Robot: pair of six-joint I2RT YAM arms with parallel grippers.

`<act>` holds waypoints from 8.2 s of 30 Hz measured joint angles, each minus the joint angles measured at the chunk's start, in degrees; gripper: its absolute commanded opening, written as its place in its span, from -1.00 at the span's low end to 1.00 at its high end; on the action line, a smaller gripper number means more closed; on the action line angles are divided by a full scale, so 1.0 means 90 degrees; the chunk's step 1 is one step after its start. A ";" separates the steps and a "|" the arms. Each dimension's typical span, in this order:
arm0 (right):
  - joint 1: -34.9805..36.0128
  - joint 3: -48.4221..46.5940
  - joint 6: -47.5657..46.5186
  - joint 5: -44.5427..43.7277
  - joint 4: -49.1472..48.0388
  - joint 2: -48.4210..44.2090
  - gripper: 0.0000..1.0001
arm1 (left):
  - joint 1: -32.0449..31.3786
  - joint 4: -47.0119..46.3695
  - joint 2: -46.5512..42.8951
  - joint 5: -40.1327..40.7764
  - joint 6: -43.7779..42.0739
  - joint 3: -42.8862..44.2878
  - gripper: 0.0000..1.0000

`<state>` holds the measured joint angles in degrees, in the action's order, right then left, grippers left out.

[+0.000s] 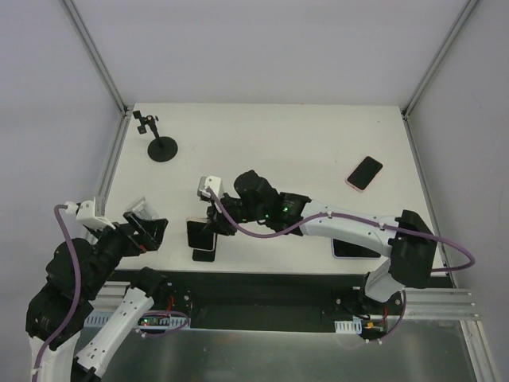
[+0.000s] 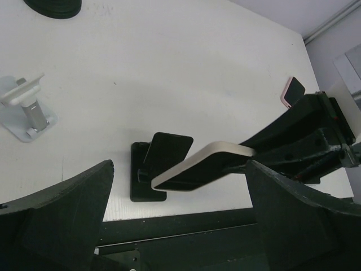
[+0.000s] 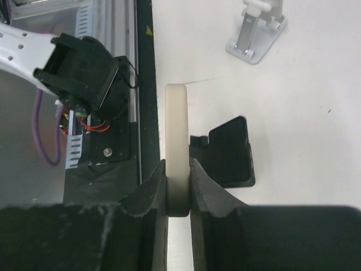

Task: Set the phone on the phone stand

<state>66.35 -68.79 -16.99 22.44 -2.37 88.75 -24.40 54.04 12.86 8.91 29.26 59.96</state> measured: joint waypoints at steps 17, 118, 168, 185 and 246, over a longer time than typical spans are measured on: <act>-0.0452 -0.1530 -0.0109 0.0333 0.0862 0.1270 -0.99 | 0.0000 0.0027 0.0267 -0.0359 0.0148 -0.0151 0.98; -0.0797 0.3946 0.1974 -0.3609 0.0430 -0.5008 0.93 | 0.2997 -0.0891 0.5132 0.1020 -0.2358 0.0270 0.98; -0.0821 0.4823 0.1596 -0.3184 -0.0095 -0.6275 0.93 | 0.2837 0.1870 0.8646 0.1052 0.2696 0.1999 -1.00; -0.0845 0.4826 0.1605 -0.3235 -0.0095 -0.6152 0.93 | 0.2841 0.2419 0.6569 0.0109 0.6428 0.0347 -1.00; -0.5464 0.2416 0.6642 -0.3606 0.5384 -0.3111 0.93 | 0.2166 -0.1904 0.2975 -0.4775 -0.1171 0.0323 0.98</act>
<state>17.17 -47.05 42.78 -10.02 46.09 60.75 -4.91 36.91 39.64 -34.06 18.72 62.87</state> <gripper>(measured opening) 0.966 0.992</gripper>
